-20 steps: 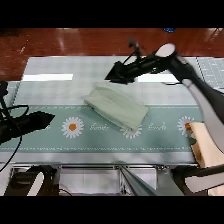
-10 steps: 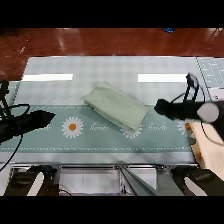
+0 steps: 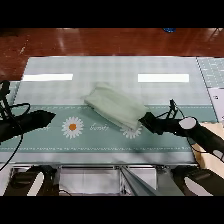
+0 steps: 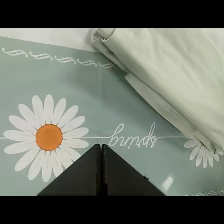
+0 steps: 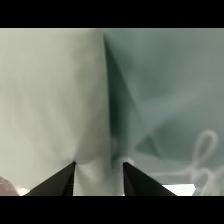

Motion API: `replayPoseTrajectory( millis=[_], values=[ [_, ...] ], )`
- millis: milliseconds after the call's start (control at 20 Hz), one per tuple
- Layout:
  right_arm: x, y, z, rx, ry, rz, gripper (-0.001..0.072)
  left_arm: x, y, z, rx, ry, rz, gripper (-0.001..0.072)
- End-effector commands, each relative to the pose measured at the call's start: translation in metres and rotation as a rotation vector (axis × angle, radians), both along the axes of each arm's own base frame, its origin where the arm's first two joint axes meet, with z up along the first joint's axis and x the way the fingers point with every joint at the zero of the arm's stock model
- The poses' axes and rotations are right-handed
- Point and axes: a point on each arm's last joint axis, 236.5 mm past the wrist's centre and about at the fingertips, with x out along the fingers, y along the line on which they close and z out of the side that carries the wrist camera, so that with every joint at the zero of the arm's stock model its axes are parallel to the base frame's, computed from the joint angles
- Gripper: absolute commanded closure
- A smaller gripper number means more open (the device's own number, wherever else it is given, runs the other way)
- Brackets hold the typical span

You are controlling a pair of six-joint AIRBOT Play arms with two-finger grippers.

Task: Fold the shirts.

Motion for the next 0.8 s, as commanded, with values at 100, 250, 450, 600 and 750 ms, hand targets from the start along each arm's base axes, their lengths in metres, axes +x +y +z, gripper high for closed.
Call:
replayPoseTrajectory(
  millis=[100, 250, 450, 600, 750],
  values=[
    [0.033, 0.047, -0.009, 0.147, 0.021, 0.128, 0.0366, 0.0, 0.0, 0.0, -0.001, 0.001, 0.002, 0.0689],
    [0.063, 0.076, 0.026, 0.194, -0.103, 0.306, 0.0686, 0.0, 0.0, -0.001, -0.001, 0.002, 0.002, 0.0689],
    [0.109, 0.093, 0.117, 0.164, -0.318, 0.469, 0.0686, -0.001, 0.0, -0.006, -0.001, 0.017, 0.002, 0.0689],
    [0.134, 0.06, 0.173, -0.041, -0.37, 0.544, 0.0686, -0.006, -0.001, -0.017, -0.002, 0.048, -0.003, 0.0689],
    [0.158, 0.009, 0.25, -0.15, -0.463, 0.485, 0.0686, -0.013, -0.003, -0.025, -0.006, 0.083, -0.014, 0.0689]
  ],
)
